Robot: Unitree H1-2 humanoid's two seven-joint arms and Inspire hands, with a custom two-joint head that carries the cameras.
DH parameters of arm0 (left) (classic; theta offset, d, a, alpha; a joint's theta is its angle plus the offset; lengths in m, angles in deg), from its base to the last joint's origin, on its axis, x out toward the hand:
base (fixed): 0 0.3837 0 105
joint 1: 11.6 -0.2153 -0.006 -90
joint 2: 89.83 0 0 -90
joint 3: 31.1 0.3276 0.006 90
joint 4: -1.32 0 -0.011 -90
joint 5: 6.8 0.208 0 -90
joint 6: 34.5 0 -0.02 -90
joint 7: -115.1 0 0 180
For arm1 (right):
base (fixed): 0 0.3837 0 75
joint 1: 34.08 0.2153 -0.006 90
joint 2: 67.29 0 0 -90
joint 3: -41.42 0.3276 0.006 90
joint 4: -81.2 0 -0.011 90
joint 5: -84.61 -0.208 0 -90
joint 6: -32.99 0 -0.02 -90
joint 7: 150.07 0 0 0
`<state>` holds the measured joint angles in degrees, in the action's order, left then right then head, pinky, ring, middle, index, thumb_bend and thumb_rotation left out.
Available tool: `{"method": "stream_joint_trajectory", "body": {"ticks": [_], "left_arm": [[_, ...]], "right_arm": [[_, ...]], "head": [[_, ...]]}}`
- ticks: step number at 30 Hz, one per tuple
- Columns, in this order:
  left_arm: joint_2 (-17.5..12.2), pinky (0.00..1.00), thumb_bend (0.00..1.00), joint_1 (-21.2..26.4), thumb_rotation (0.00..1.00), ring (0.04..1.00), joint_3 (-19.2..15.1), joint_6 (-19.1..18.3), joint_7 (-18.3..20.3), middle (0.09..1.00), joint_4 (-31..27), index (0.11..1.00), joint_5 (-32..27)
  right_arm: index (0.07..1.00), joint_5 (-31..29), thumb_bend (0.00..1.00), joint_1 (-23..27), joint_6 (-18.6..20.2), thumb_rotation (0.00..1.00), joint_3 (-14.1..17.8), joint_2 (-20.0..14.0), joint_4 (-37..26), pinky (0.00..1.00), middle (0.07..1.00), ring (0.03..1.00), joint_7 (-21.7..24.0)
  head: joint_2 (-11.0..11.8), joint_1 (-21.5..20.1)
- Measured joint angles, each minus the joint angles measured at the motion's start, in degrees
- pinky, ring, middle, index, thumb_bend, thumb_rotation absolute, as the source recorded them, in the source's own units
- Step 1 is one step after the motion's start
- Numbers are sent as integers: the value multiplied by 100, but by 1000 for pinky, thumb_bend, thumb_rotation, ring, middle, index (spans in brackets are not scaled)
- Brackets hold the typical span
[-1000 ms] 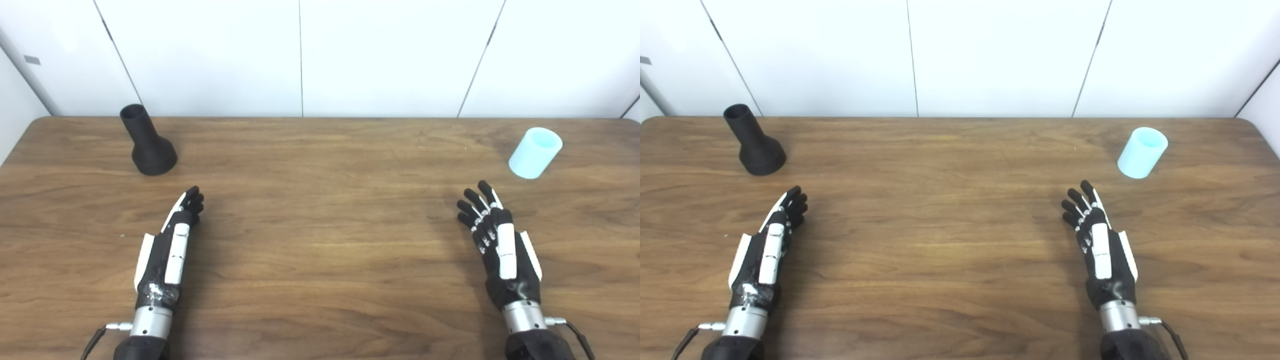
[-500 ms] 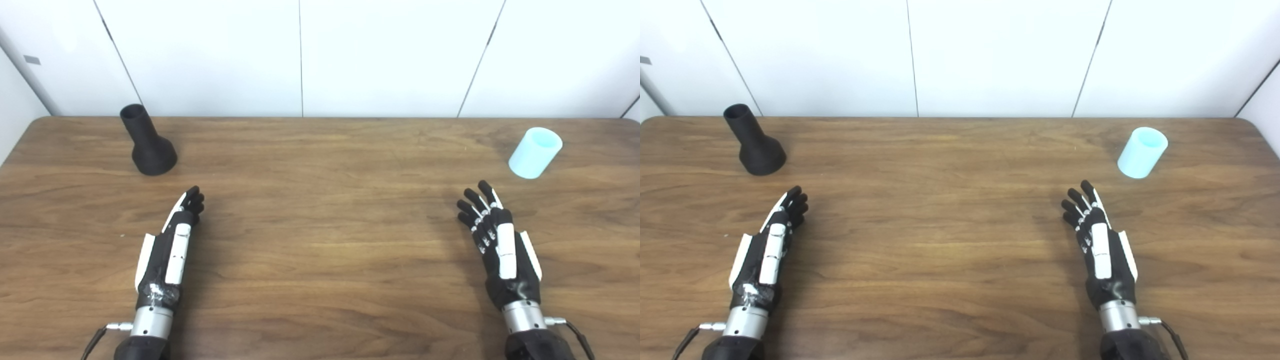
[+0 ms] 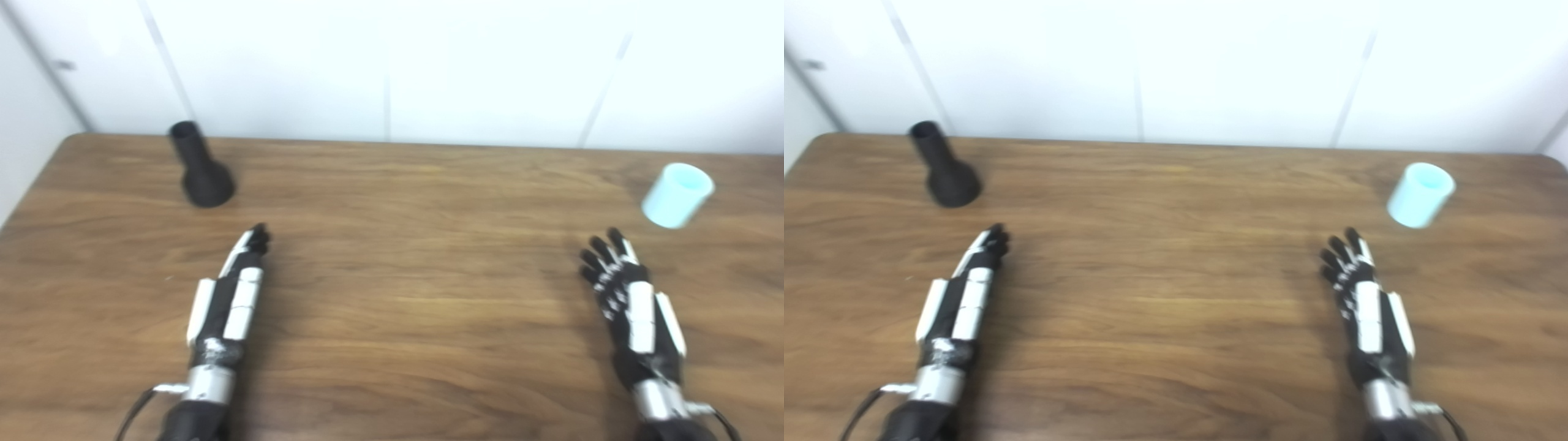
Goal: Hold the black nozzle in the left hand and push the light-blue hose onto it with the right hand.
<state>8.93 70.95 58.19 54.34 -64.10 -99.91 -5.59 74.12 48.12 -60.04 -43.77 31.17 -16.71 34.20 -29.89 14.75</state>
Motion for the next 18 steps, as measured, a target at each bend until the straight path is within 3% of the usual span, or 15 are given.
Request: {"method": "stream_joint_trajectory", "body": {"ticks": [4,9,18], "left_arm": [[8,908,431,15,879,929,91,162,-100,927,95,938,264],[14,918,447,40,889,933,169,179,-194,926,141,934,475],[50,943,422,46,838,941,265,142,-230,934,141,949,548]], "right_arm": [[998,-83,580,6,6,1000,24,-45,33,942,944,928,71],[992,-132,628,36,-4,1000,42,-50,85,895,936,912,98],[963,-150,664,143,-86,948,84,-97,227,809,906,882,197]], "head": [[177,194],[396,361],[414,371]]}}
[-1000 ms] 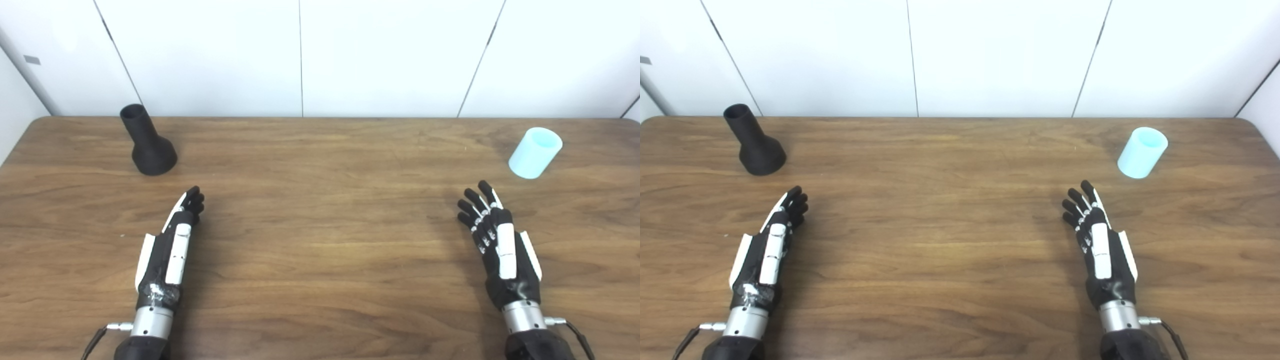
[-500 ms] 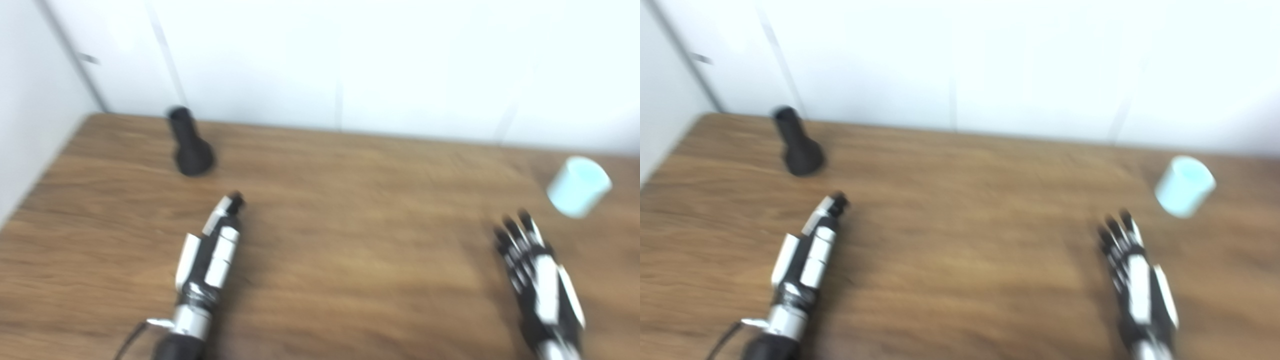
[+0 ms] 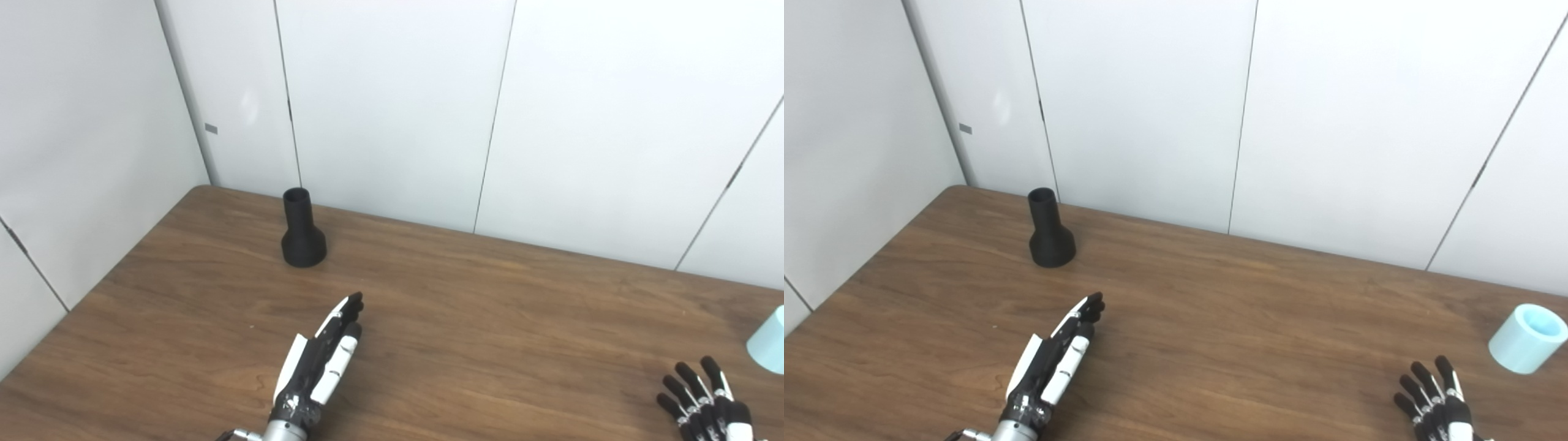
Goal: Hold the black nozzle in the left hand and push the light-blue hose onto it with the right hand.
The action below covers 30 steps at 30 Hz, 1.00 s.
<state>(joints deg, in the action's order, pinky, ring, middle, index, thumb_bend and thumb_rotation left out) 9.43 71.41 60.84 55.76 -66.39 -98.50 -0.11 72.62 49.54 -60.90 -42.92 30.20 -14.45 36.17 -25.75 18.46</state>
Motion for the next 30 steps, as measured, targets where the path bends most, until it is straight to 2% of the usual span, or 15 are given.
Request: {"method": "stream_joint_trajectory", "body": {"ticks": [2,3,5,8,10,13,17,18,21,25,30], "left_arm": [[0,952,397,0,790,945,15,-6,-7,935,-1,950,54],[-1,936,421,0,738,941,27,-7,-8,935,-2,950,116],[0,884,480,0,564,925,34,-5,-14,932,-3,946,135],[45,902,585,12,345,927,-21,9,-95,926,8,940,82],[102,899,652,21,268,916,-70,20,-142,917,18,930,60],[256,965,719,50,167,942,-238,66,-264,940,7,941,-3],[320,923,825,205,159,935,-516,138,-401,936,106,923,125],[300,913,845,289,186,933,-646,117,-477,934,160,926,154],[95,980,930,548,241,956,-984,-49,-693,944,245,955,389],[-244,994,973,1000,273,995,-1304,-527,-958,973,276,974,707],[-511,1000,958,1413,318,1000,-1353,-1202,-992,985,283,993,1097]], "right_arm": [[958,6,685,0,2,939,1,0,0,813,904,879,-1],[957,5,694,0,2,932,2,0,0,809,905,877,0],[958,3,706,1,4,923,2,0,-1,805,908,880,0],[963,-20,703,3,7,918,4,-3,-1,814,914,885,21],[954,-21,713,7,7,912,10,-3,2,795,900,876,45],[948,-30,724,22,10,901,19,-3,12,790,894,873,58],[935,-83,742,35,29,882,40,-3,16,781,882,862,78],[931,-110,745,45,44,878,44,-3,16,775,878,859,84],[935,-134,753,59,57,894,71,-16,20,789,885,871,93],[933,-143,762,57,8,890,84,-132,78,792,884,868,156],[932,-145,780,63,24,886,81,-144,80,787,888,870,166]], "head": [[-26,-53],[-35,-71],[-53,-97],[-53,-106],[-62,-115],[-79,-132],[-106,-115],[-114,-115],[-123,-115],[-132,-115],[-141,-106]]}}
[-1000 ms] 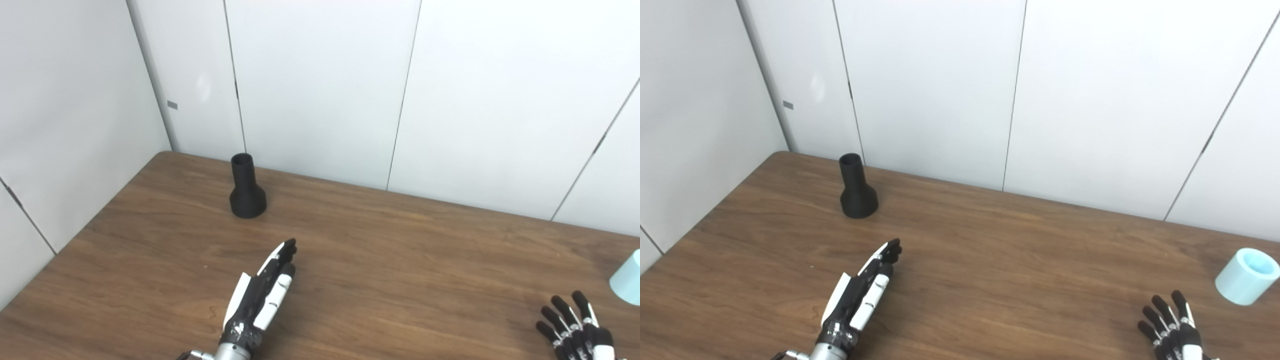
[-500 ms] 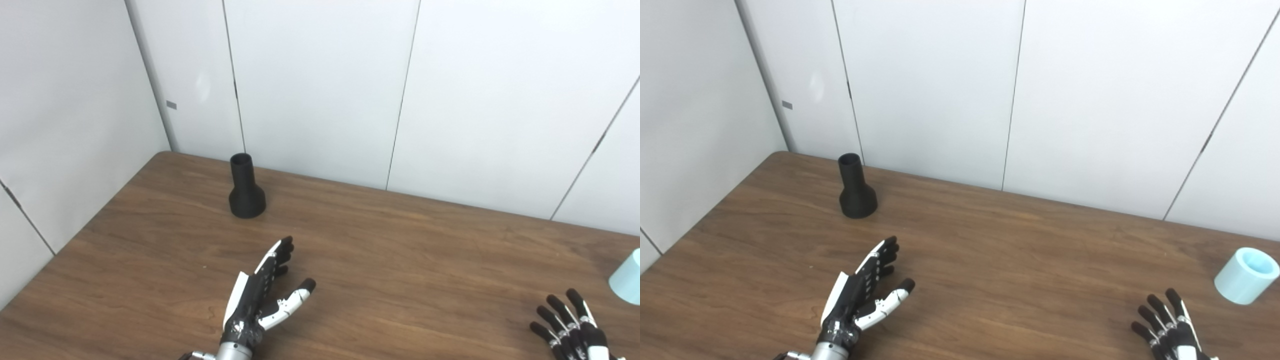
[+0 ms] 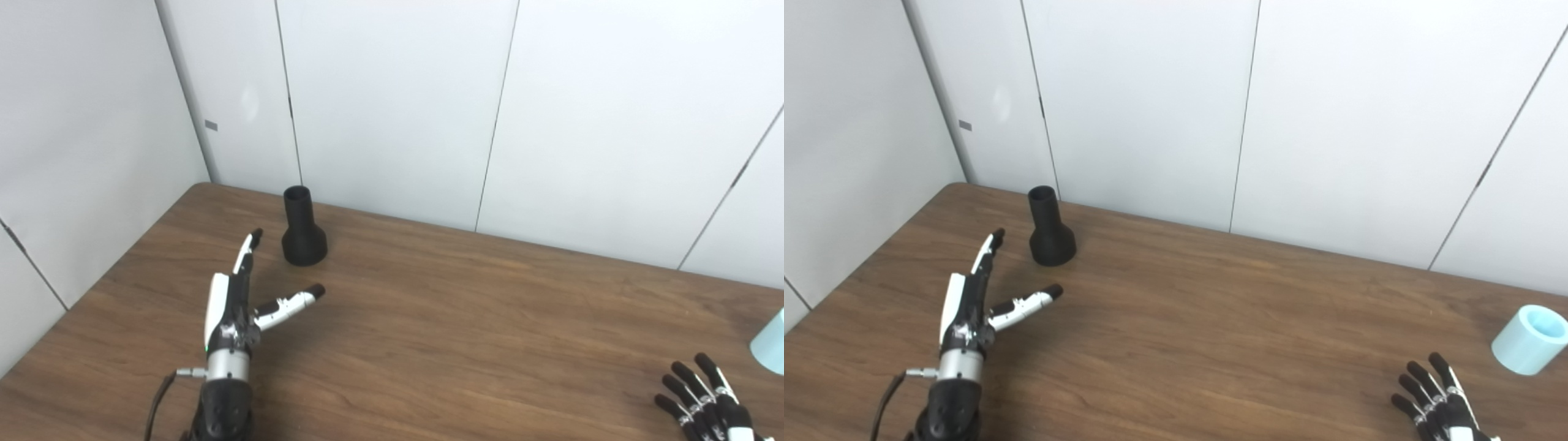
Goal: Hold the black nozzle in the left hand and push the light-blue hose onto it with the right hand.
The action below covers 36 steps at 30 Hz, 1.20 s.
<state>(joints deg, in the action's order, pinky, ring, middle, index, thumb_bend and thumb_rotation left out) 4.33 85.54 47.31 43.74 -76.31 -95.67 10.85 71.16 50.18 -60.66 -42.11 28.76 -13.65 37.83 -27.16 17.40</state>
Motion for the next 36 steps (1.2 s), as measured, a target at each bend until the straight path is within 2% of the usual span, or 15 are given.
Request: {"method": "stream_joint_trajectory", "body": {"ticks": [8,11,15,19,23,26,29,36], "left_arm": [[-521,992,997,620,360,1000,-169,-368,-6,997,567,979,38],[-677,1000,1000,758,377,1000,-115,-552,-11,985,779,970,191],[-1042,1000,1000,994,462,994,414,-813,27,971,1257,961,776],[-1281,1000,989,1249,498,1000,862,-1065,93,981,1527,949,1236],[-1408,1000,1000,1505,530,1000,1196,-1190,138,969,1894,936,1487],[-1474,1000,1000,1670,567,1000,1414,-1278,322,971,2091,939,1579],[-1491,1000,1000,1874,587,1000,1561,-1360,543,979,2272,936,1596],[-1469,1000,1000,2291,571,1000,1558,-1473,818,982,2876,929,1390]], "right_arm": [[938,-55,777,5,146,888,4,7,-36,803,894,878,-13],[944,-75,770,2,140,892,16,7,-27,805,900,882,-12],[950,-87,750,13,124,894,17,6,-14,796,901,876,-1],[944,-89,771,28,113,884,19,8,8,776,893,870,-1],[932,-81,771,41,91,855,22,14,10,744,879,855,-13],[929,-64,772,46,68,815,18,20,10,730,880,854,-21],[938,-11,775,44,66,831,15,24,10,756,889,868,-46],[933,168,782,50,82,864,2,43,-5,759,882,866,-76]], "head": [[-18,0],[-26,0],[-26,-17],[-44,-53],[-53,-62],[-62,-53],[-70,-79],[-88,-97]]}}
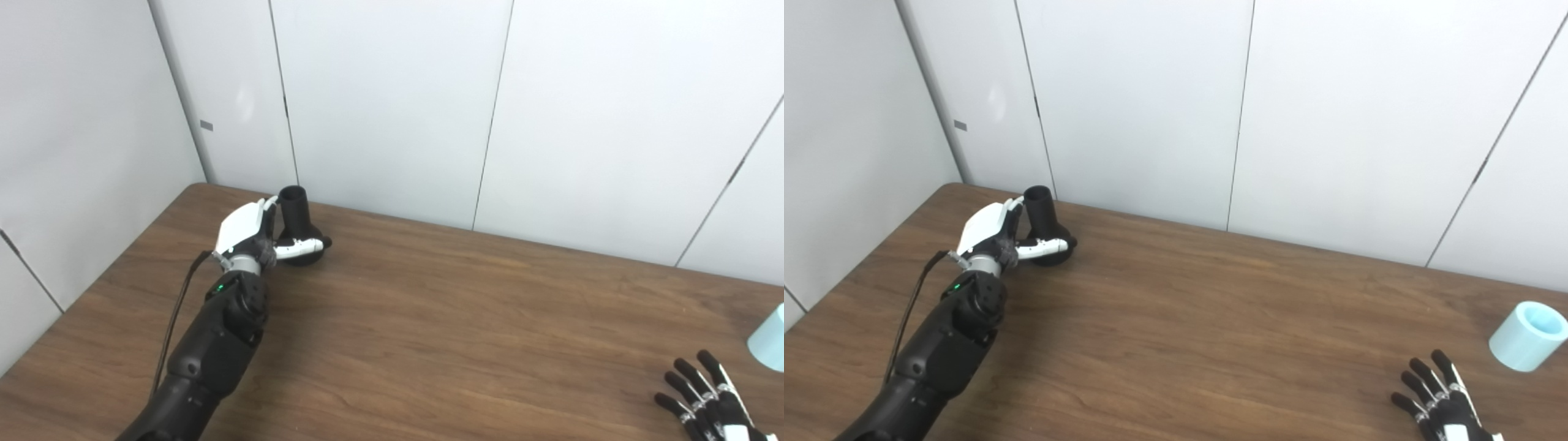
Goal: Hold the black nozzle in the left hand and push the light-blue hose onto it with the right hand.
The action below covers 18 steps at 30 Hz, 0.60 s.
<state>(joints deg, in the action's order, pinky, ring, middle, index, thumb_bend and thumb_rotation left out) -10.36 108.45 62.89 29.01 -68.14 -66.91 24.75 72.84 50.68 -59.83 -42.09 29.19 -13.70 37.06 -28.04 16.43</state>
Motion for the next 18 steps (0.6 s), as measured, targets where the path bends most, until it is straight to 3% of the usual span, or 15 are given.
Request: {"method": "stream_joint_trajectory", "body": {"ticks": [10,18], "left_arm": [[10,1000,1000,343,520,1000,85,218,-30,970,878,905,-240],[-35,1000,1000,546,519,1000,343,195,20,956,1162,910,-196]], "right_arm": [[967,37,741,-31,29,917,-5,6,-48,812,907,899,-7],[963,102,696,-49,38,926,-17,12,-86,801,895,890,-11]], "head": [[-35,-35],[-88,-44]]}}
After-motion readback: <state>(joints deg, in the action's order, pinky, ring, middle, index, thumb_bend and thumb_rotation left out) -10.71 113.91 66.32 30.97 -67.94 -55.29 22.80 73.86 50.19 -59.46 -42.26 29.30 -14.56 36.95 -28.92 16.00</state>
